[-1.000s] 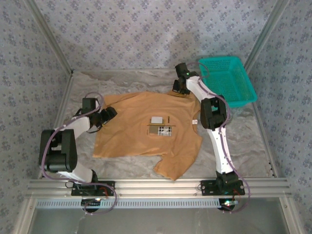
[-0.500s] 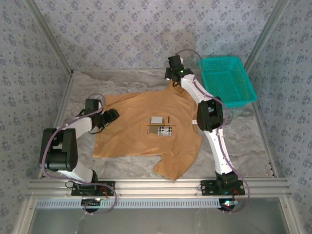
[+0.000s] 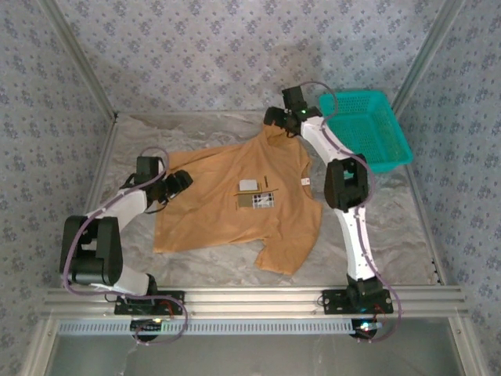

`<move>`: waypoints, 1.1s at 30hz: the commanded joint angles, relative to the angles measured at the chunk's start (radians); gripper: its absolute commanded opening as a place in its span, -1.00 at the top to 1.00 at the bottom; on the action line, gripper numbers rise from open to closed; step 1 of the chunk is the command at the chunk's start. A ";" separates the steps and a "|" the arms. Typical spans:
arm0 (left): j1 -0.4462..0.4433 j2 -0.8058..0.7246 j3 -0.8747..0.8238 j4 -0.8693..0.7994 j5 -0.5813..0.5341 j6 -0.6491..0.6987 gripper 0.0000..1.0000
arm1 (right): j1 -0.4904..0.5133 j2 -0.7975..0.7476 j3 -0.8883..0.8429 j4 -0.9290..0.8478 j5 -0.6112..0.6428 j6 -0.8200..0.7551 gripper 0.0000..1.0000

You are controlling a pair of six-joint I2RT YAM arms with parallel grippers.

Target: Fold the inside-out t-shirt

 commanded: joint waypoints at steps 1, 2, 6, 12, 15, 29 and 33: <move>-0.009 0.028 0.056 0.003 -0.004 -0.002 -0.52 | 0.016 -0.139 -0.154 -0.006 0.009 0.013 -0.88; -0.007 0.052 0.068 0.014 -0.004 -0.002 -0.52 | 0.014 -0.149 -0.196 -0.001 -0.011 0.015 -0.81; 0.005 0.178 0.139 0.038 0.011 -0.008 -0.52 | 0.000 -0.153 -0.315 -0.018 -0.054 0.057 -0.43; 0.078 0.402 0.303 0.032 0.025 -0.011 -0.53 | -0.038 -0.108 -0.383 0.010 -0.036 0.089 -0.15; 0.122 0.507 0.410 -0.004 0.039 -0.016 -0.52 | -0.060 -0.054 -0.333 -0.036 -0.016 0.101 -0.01; 0.190 0.492 0.501 -0.073 -0.003 0.007 -0.56 | -0.056 -0.143 -0.343 -0.141 0.171 0.171 0.00; 0.145 0.352 0.450 -0.096 -0.048 0.047 -0.61 | -0.020 -0.207 -0.325 -0.095 0.081 0.096 -0.32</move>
